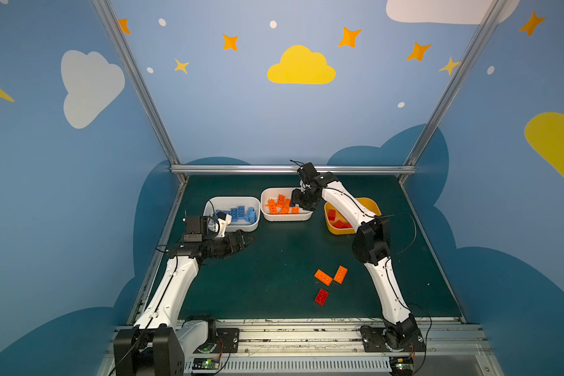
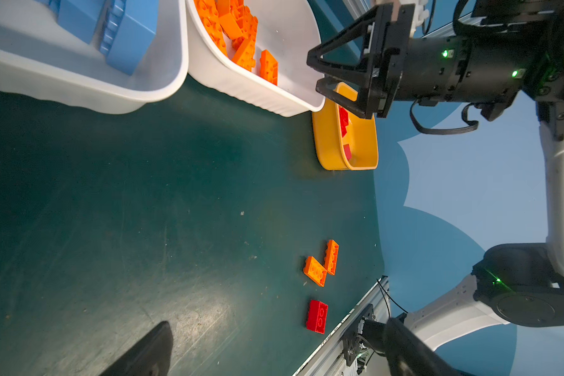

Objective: Sort the legos into containers by color
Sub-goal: Place the lego in the container, then pick up the lego from the bottom-center of the table.

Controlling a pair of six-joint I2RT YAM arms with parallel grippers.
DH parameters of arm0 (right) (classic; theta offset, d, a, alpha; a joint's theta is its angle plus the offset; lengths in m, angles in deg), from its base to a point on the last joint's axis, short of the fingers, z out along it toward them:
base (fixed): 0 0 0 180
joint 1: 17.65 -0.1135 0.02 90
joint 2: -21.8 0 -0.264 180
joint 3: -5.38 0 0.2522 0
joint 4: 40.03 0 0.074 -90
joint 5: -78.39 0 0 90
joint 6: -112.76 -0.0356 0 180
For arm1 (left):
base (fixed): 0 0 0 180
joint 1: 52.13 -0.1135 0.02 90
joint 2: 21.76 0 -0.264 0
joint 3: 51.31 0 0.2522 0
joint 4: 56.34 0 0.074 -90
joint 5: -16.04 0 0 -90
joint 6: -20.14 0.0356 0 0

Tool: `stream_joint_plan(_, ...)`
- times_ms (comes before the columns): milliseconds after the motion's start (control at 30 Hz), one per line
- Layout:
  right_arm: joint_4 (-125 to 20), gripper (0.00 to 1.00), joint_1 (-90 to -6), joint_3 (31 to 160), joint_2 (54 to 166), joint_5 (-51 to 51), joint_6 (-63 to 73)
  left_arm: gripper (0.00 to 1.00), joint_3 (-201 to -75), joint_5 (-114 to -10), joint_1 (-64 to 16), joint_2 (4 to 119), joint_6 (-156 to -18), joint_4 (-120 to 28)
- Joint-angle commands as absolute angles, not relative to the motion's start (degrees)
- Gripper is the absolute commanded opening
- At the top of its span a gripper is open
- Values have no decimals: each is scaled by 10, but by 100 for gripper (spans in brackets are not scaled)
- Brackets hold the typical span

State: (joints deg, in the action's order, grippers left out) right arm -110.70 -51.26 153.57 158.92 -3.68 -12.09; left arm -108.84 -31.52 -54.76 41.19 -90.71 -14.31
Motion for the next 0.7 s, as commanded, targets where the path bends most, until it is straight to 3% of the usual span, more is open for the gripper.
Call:
stream_joint_plan(0, -1150, 67, -525, 1462, 1473, -47, -71, 99, -1090, -310, -549, 414, -901, -137)
stream_joint_plan(133, -1128, 74, -536, 1260, 1314, -54, 8, 99, -1094, -306, -549, 415, -902, -138)
stream_joint_plan(333, -1160, 73, -548, 1047, 1159, -66, 80, 100, -1096, -298, -546, 423, -905, -147)
stream_joint_plan(667, -1115, 71, -624, 842, 1094, -84, 48, 99, -1090, -303, -532, 427, -908, -153)
